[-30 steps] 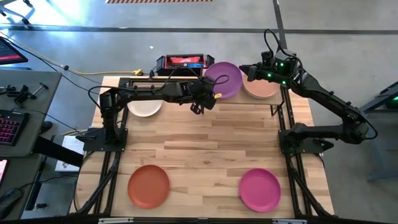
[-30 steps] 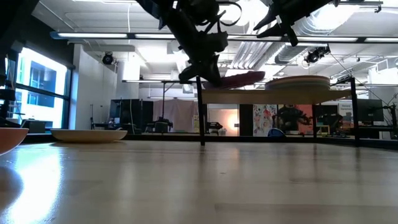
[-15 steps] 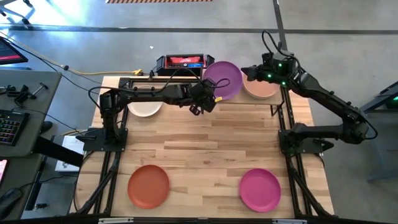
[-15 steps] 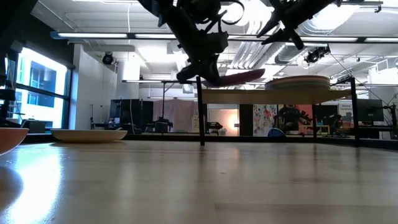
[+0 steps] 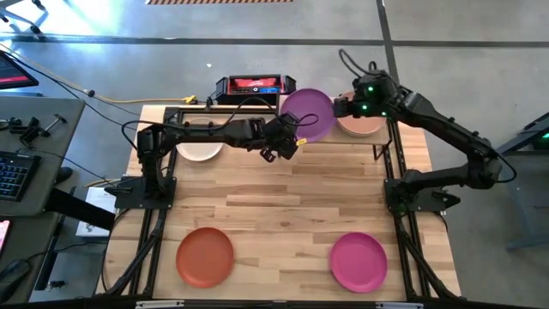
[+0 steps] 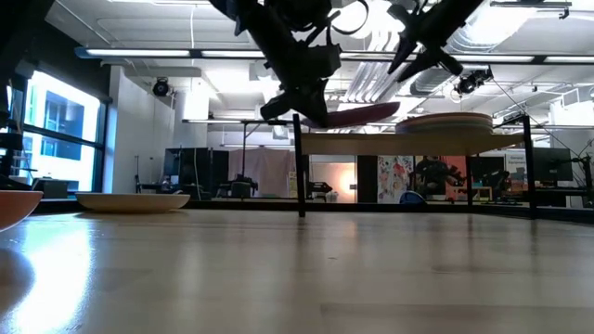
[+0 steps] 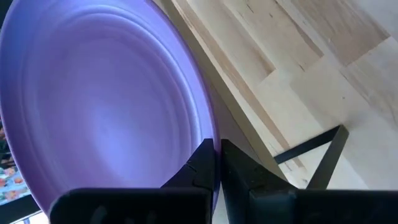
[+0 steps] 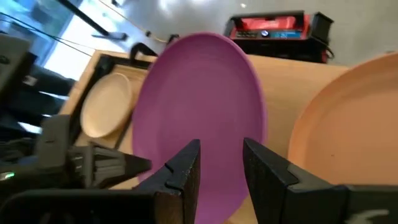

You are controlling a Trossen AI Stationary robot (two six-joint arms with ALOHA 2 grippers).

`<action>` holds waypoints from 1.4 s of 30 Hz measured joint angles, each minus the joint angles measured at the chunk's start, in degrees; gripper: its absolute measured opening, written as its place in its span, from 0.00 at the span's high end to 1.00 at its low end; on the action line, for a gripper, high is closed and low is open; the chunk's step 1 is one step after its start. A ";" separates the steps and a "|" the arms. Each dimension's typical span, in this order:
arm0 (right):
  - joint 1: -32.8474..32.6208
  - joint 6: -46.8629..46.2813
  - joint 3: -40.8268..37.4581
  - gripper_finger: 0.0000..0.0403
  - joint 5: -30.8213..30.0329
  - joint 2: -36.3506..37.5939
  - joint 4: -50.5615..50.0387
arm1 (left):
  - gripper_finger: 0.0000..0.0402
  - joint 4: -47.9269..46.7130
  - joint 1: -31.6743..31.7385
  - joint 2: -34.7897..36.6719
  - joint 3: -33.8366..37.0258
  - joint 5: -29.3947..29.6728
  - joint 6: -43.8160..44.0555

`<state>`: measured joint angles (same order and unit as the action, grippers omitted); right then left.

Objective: Place and stack plates onto a shelf
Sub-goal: Put the purple plate on the shelf

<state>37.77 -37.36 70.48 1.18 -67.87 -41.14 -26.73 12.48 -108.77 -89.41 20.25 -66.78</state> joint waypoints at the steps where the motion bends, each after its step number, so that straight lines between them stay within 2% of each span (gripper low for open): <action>1: -0.24 -0.13 0.00 0.74 -0.67 -0.61 -0.08 | 1.00 0.08 -0.12 0.00 0.00 0.03 0.03; 12: -0.69 -0.18 0.00 0.74 -4.04 -4.44 -3.16 | 1.00 -0.50 -0.19 0.00 0.00 1.42 0.05; 29: -0.69 1.17 0.00 0.75 -5.02 -8.48 -3.42 | 1.00 -0.41 -0.19 0.00 0.00 1.42 0.09; 32: -0.69 1.44 0.00 0.78 -5.02 -8.69 -3.42 | 1.00 -0.41 -0.19 0.00 0.00 1.42 0.09; 38: -0.69 2.90 0.00 0.98 -4.84 -8.69 -3.38 | 0.98 -0.32 -0.19 0.03 0.00 1.39 0.11; 42: -0.69 2.01 0.00 0.97 -4.82 -8.69 -3.37 | 0.97 0.01 -0.28 0.09 0.00 1.40 1.64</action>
<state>37.08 -35.36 70.48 -3.64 -76.56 -44.50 -26.72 12.21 -108.68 -89.41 21.65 -65.14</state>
